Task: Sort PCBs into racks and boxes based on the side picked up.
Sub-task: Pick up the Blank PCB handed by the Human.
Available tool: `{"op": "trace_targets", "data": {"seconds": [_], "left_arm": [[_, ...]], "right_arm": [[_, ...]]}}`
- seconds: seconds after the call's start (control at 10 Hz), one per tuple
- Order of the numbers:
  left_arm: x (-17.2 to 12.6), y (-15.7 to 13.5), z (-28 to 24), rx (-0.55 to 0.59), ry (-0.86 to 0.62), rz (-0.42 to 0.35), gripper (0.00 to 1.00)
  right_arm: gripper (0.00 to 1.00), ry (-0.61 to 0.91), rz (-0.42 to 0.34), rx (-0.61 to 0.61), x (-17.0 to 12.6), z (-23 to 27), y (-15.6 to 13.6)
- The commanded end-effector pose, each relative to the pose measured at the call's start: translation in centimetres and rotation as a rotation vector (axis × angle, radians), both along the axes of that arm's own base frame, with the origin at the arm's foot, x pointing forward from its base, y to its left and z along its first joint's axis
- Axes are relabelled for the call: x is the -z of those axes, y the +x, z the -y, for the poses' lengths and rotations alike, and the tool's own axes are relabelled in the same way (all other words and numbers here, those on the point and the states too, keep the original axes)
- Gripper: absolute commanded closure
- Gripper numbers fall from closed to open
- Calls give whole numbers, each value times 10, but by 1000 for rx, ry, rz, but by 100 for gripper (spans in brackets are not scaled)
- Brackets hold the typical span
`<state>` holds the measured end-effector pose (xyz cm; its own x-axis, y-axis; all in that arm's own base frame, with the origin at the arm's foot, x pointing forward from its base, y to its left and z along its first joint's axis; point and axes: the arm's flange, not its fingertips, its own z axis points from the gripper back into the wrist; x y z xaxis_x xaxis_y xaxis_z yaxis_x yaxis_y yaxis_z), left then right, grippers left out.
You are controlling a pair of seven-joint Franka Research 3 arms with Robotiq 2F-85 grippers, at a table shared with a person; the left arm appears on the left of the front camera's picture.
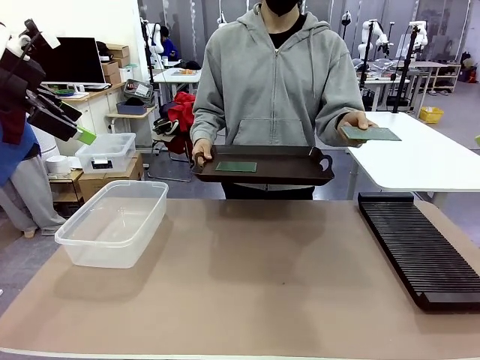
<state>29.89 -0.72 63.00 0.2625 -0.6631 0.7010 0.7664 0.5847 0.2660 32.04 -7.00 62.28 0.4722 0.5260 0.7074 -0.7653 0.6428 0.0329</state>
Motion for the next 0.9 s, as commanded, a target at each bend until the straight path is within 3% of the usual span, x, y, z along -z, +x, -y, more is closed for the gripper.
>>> {"op": "trace_targets", "data": {"seconds": [0.0,0.3,0.5,0.6,0.7,0.8], "left_arm": [[1,0,0,4,3,-9,0],[1,0,0,4,3,-9,0],[1,0,0,4,3,-9,0],[1,0,0,4,3,-9,0],[1,0,0,4,3,-9,0],[1,0,0,4,3,-9,0]], "right_arm": [[0,152,-225,15,-8,10,45],[0,292,-476,67,19,22,95],[0,375,-578,127,41,23,119],[0,368,-585,133,46,28,137],[0,333,-526,79,49,23,109],[0,333,-526,79,49,23,109]]}}
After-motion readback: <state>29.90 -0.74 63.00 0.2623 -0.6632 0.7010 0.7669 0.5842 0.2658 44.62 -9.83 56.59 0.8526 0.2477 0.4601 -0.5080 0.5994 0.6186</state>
